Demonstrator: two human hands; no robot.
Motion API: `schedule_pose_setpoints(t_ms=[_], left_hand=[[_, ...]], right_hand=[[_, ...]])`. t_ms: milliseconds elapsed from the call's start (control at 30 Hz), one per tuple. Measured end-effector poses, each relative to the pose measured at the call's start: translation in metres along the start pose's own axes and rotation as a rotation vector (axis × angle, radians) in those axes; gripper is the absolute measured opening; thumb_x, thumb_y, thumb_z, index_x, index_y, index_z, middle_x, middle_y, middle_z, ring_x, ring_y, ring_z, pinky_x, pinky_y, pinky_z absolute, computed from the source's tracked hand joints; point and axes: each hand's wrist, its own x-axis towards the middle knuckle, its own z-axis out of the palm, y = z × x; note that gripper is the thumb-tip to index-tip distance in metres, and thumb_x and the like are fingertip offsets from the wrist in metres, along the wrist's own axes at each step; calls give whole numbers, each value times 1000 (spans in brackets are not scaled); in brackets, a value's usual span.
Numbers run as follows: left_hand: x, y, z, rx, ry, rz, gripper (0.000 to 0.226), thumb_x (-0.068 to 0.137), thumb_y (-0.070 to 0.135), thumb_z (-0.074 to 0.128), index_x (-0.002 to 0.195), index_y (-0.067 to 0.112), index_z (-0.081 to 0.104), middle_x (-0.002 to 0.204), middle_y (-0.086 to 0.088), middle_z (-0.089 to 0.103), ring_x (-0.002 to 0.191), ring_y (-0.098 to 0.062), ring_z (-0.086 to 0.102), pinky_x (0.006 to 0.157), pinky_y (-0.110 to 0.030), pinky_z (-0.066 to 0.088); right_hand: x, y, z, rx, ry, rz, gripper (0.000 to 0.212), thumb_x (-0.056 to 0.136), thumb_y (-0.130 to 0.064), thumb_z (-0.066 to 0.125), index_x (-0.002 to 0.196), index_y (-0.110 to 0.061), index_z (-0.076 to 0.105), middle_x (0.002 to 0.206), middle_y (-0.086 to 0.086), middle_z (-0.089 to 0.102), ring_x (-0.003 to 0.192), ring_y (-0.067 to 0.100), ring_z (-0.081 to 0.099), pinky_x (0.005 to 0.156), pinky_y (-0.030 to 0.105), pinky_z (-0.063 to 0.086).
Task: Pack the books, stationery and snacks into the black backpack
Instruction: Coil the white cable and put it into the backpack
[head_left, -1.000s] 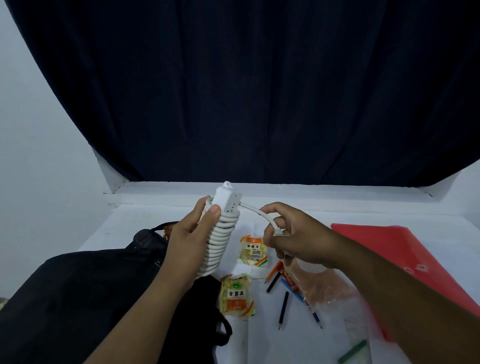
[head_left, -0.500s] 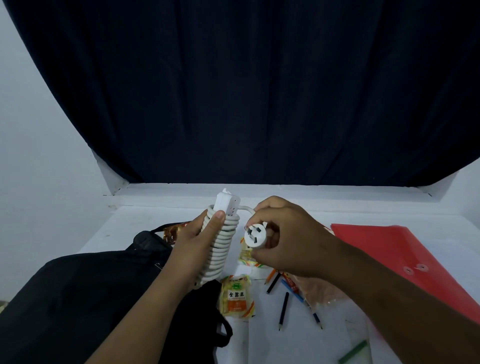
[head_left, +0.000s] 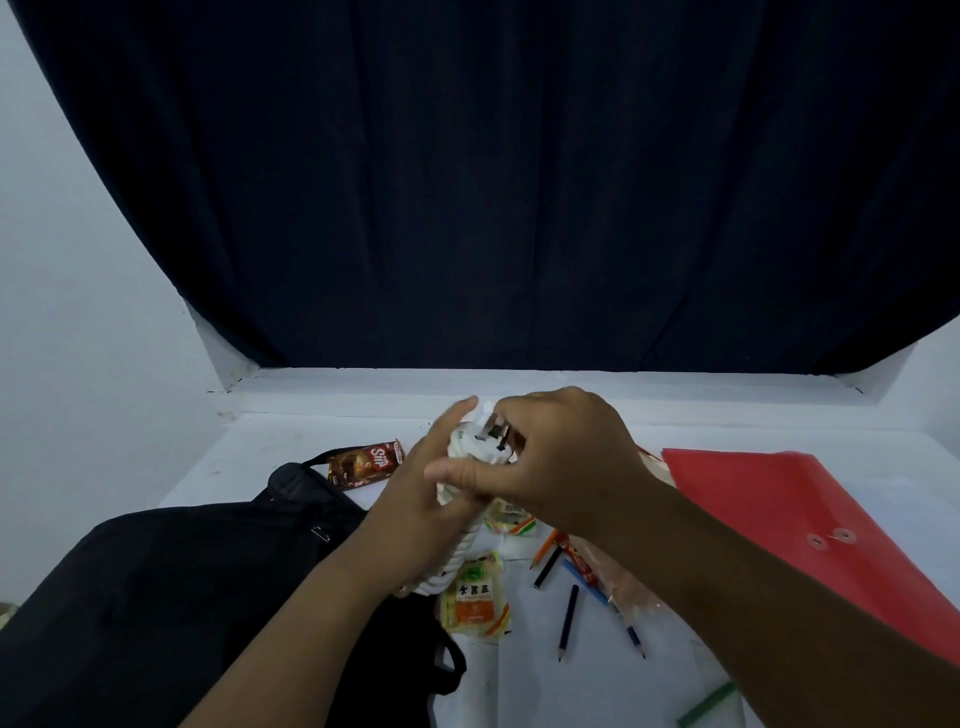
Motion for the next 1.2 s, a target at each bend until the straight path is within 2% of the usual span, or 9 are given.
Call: schedule_pose_setpoints(t_ms=[100,167,300,433,633,733,867,1000,1200], left_hand=[[-2,10,2,83,-46,52,19,94,16,67,99,32,58,94,35,64,91,10,61,74,-7,44],[-1,9,3,57,-67,76,13,94,20,68,101,29,64,99,20,69,96,1,65,77,-16,49],[-2,6,3,-54,6,60,17,91,38,67,108,33,64,105,14,72,100,-3,68,78,-13,49],[-5,6,1,-130,61,69,17,95,34,64,111,31,69,108,14,73,105,-5,67,85,-16,49],[-10,6,-2,-435,95,-93,34,90,56,58,96,27,75,88,-13,73,85,-31,72,76,-49,57],[-7,3,-1,-571,94,-158,74,80,75,57,88,3,69,84,-42,58,69,-47,63,70,-60,55],[0,11,8,-821,170,-277,72,84,73,50,91,6,77,82,-27,68,71,-34,69,66,-40,60],[5,12,19,-946,241,-398,68,84,64,42,99,7,78,97,-21,74,82,-31,72,74,-40,61],[1,3,4,-876,145,-410,58,94,49,42,127,8,65,127,-13,68,122,-30,63,107,-51,45]], right_hand=[[7,-6,-3,105,-67,121,62,73,-82,57,80,-21,56,54,-7,50,52,10,48,52,30,41],[12,-13,-3,127,-151,173,54,76,-74,63,96,-25,51,61,-9,52,58,7,51,55,28,41],[27,-19,-6,306,-192,350,52,74,-63,76,83,-15,59,61,-1,61,61,20,63,62,39,57],[36,-11,-28,712,-529,458,49,70,-38,89,106,-19,62,76,8,76,64,23,75,73,41,63],[19,19,-14,700,-1,410,21,82,-37,78,99,-32,67,92,-5,68,68,26,68,61,35,56],[-17,24,18,799,-112,597,38,83,-57,66,117,-43,56,117,-12,60,94,11,66,83,42,59],[-58,5,50,986,-400,642,83,70,-81,60,140,-51,28,143,-15,46,121,9,56,100,40,53],[-61,-10,60,1015,-255,381,91,72,-22,89,144,-33,35,135,-17,56,127,6,54,101,27,49],[-64,-1,59,790,-209,448,86,66,-27,84,135,-43,36,122,-12,54,110,3,57,86,32,58]])
